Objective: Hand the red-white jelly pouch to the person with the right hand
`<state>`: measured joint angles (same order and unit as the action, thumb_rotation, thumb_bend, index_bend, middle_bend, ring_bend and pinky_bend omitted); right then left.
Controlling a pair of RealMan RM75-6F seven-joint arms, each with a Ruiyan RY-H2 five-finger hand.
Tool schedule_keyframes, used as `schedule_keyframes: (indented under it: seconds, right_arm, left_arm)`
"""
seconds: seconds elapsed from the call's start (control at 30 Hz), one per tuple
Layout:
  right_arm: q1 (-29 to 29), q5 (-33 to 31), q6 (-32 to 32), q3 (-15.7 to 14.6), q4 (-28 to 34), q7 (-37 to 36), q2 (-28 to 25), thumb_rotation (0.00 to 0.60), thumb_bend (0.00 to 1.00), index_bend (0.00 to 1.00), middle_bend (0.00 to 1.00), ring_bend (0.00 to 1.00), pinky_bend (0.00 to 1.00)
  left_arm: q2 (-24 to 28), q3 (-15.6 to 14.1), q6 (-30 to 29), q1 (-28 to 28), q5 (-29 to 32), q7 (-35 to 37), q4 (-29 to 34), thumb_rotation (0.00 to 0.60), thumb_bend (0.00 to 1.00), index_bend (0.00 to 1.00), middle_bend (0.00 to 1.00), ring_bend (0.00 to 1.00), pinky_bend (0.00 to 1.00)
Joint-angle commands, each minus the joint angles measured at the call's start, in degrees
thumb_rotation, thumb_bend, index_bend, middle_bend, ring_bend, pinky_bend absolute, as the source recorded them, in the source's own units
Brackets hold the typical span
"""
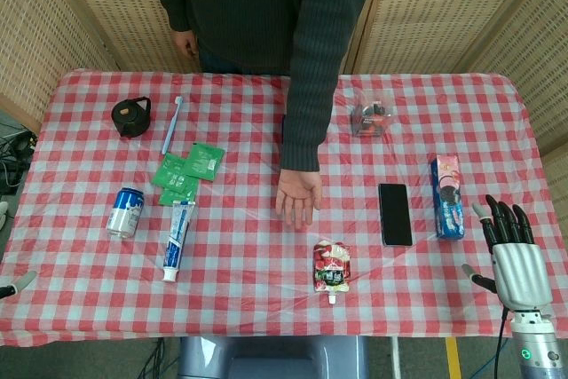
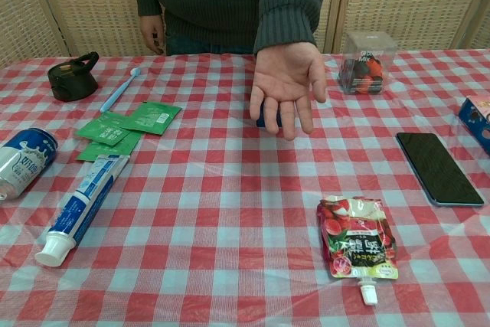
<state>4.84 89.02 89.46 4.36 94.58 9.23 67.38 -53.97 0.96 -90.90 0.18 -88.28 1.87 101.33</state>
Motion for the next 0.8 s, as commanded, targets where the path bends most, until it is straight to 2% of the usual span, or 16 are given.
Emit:
schedule_keyframes:
  seconds: [0.03,0.2,0.37,0.5,0.63,0.8]
  right_arm:
    - [0.0,0.0,-0.1,0.0,0.1,0.0,-0.1,0.600,0.00,0.08,0.00,0.00,0.00]
    - [0.3,0.5,-1.7,-0.9,0.6,-0.9,-0.8,0.600,0.00,0.08,0.00,0.00,0.00]
    - [3.5,2.8,-9.3,-3.4,1.8,-2.3,-3.1,0.600,0.00,0.09,0.04,0.00,0.00]
    - [9.4,7.5,-18.6,-5.4,3.2,-2.9,-5.1,0.600,0.00,0.16,0.10,0.02,0.00]
    - [17.0,13.5,-26.9,-5.8,3.5,-4.9,-5.6,0.600,0.00,0.23,0.18,0.11,0.02]
    - [23.2,18.7,-31.1,-4.8,1.7,-5.0,-3.3,0.600,0.00,0.27,0.24,0.18,0.05]
  left_arm:
    - [0.0,0.0,0.1,0.0,0.0,-0.1,0.0,0.600,0.00,0.00,0.00,0.00,0.00]
    - [0.0,0.1,0.4,-0.2,0.2,-0.2,0.2,0.600,0.00,0.00,0.00,0.00,0.00]
    - [-0.2,0.4,1.0,-0.5,0.9,-0.4,0.1,0.600,0.00,0.00,0.00,0.00,0.00]
    - [-0.6,0.8,2.2,-1.1,2.0,-1.1,0.2,0.600,0.00,0.00,0.00,0.00,0.00]
    - [-1.0,1.6,3.7,-1.9,4.0,-2.1,0.1,0.600,0.00,0.00,0.00,0.00,0.00]
    - [-1.5,2.3,5.5,-2.8,6.5,-3.0,-0.2,0.600,0.00,0.00,0.00,0.00,0.00]
